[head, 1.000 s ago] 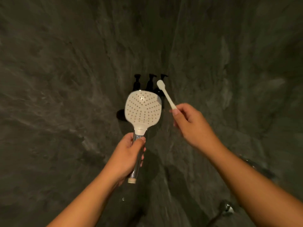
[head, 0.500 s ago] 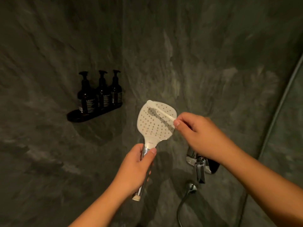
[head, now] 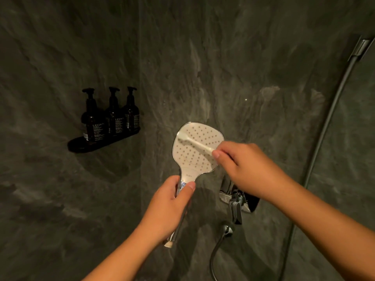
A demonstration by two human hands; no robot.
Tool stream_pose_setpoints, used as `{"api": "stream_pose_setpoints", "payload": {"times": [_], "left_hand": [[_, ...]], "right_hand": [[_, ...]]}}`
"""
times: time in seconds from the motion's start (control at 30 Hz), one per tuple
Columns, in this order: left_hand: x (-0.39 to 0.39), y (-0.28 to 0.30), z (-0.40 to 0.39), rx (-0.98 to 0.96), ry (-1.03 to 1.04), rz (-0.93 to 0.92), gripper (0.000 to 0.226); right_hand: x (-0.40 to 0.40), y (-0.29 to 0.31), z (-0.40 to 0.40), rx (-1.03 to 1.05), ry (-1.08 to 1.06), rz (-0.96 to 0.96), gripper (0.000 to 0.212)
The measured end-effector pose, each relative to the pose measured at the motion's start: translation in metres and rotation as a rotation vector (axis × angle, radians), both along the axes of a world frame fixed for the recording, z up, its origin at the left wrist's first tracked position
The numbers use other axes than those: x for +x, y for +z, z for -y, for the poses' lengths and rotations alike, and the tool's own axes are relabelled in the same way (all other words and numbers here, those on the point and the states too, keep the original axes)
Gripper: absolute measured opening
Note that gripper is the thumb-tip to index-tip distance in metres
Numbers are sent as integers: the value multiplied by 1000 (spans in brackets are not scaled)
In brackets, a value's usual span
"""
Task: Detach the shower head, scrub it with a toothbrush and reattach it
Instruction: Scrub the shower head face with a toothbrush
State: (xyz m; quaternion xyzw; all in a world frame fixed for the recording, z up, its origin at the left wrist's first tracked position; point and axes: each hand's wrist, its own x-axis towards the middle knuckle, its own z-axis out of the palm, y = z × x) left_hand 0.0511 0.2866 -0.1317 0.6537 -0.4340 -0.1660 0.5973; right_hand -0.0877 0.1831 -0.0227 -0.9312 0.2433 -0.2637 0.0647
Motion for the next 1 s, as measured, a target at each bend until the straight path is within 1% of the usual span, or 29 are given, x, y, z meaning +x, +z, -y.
{"api": "stream_pose_setpoints", "payload": {"times": [0.07,0.13,0.3,0.43,0.5,0.67,0.77,0.87,1.0], "left_hand": [[0,0,0,0,-5,-20,21],[1,-1,-1,8,-2,-20,22],[4,-3,-1,3,-11,-53,21],[6,-4,-1,3,-18,-42,23],[7,-4,-1,-1,-23,-52,22],[9,-7,0,-2,-36,-78,20],[12,-10,-2,-3,-59,-72,28],[13,-11,-2,-3,-84,-75,31],[14,-13,-1,-2,-113,-104,30]], "right_hand": [[-1,8,6,-17,-39,61,27],[-1,7,8,-22,-42,69,26],[2,-15,-6,0,26,-36,34],[4,1,8,-56,-29,91,25],[5,3,11,-52,-25,120,24],[6,-18,-6,-15,34,-8,29],[5,-8,3,-33,8,49,28],[1,-1,8,-28,-5,107,26],[-4,-9,6,-9,2,76,27]]}}
